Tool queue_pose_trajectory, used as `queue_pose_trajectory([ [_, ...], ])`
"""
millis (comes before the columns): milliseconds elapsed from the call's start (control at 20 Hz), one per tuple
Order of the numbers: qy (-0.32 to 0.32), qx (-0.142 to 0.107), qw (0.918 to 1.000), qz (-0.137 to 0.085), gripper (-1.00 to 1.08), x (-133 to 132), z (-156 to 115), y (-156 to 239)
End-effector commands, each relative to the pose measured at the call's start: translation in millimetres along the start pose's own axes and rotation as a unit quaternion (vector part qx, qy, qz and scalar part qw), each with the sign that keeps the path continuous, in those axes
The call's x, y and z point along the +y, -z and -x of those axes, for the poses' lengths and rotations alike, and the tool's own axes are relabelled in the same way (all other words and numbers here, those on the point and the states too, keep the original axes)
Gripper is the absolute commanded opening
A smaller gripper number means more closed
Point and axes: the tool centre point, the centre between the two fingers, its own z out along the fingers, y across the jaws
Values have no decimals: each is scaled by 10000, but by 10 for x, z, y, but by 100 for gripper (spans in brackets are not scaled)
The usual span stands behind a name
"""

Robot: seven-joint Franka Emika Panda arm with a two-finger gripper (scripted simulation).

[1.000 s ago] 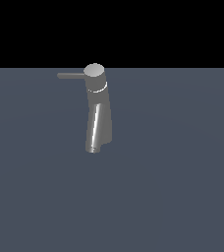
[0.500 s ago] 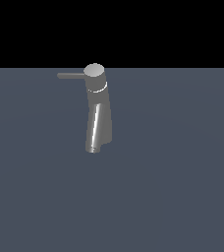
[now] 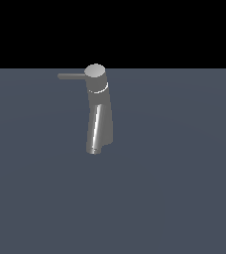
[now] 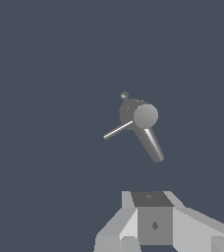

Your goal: Turn on the faucet by rotating a designated handle.

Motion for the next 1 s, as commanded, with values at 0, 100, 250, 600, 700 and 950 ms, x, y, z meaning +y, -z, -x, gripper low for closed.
queue_pose_trajectory([
  [0,-296,107,9995,-68,-100,-110,-43,-111],
  [100,-532,183,9983,-120,-100,-189,-80,-207],
  [250,-892,287,9954,-201,-100,-293,-136,-358],
  [600,-1767,484,9823,-397,-100,-475,-271,-746],
  [700,-2026,529,9768,-454,-100,-510,-311,-863],
  [950,-2688,627,9593,-595,-100,-565,-407,-1165],
])
